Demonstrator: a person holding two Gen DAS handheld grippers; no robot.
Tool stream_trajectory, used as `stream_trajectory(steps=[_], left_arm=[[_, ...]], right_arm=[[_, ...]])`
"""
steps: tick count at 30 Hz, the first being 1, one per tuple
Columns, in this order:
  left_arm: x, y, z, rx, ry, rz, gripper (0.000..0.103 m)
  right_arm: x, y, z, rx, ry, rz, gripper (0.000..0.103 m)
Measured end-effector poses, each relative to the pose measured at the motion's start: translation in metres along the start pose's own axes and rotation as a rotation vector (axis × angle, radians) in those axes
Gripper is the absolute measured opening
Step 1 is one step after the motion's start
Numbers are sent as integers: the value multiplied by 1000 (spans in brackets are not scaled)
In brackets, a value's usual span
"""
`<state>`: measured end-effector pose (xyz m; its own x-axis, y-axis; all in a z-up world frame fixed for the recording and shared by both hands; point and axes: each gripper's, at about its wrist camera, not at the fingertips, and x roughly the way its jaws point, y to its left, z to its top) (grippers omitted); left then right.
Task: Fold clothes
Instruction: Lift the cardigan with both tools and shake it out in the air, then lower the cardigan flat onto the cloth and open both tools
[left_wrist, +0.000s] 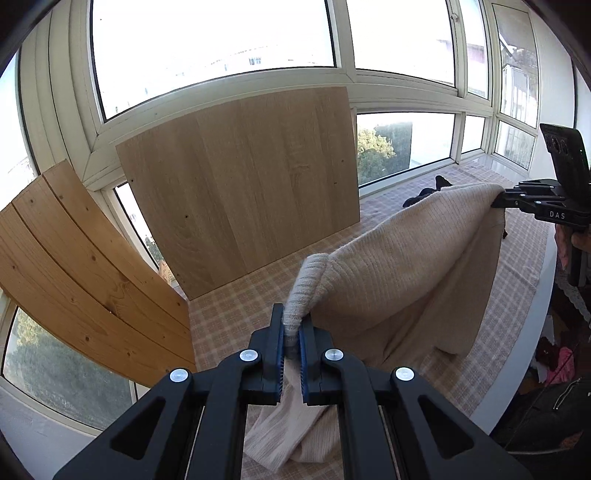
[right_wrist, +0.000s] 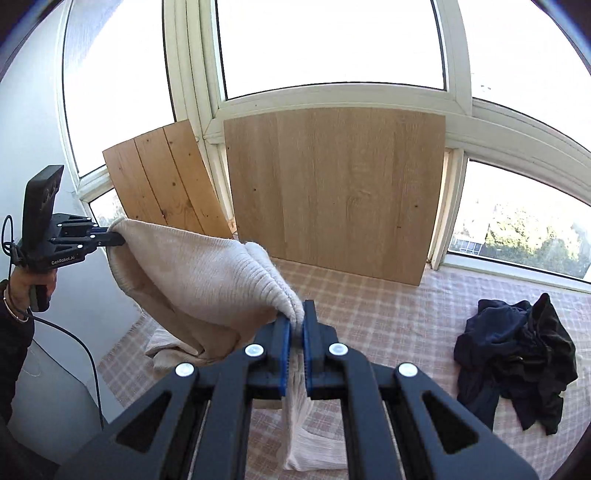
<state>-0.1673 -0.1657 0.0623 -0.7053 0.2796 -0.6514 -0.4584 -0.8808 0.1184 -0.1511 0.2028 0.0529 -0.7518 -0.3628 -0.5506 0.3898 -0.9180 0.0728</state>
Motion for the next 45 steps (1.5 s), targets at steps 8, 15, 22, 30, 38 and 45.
stream_trajectory(steps=[8,15,22,30,38,45], left_arm=[[-105,-44,51,117,-163,49,6],[-189,-70,87,196,-289,119,6],[-218,-83,121,264,-326,171,7],[-146,-62,146,235,-229,126,10],[150,-16,104,129,160,47,8],[353,-1,49,101,417,31,8]], right_arm=[[-111,14,39,-108,-178,-105,6],[-203,22,67,-183,-336,-197,6],[-257,29,91,-240,-434,-267,6],[-158,-40,100,-169,-268,-267,6],[120,-146,38,-33,111,-227,6],[299,-192,-40,-24,347,-243,6]])
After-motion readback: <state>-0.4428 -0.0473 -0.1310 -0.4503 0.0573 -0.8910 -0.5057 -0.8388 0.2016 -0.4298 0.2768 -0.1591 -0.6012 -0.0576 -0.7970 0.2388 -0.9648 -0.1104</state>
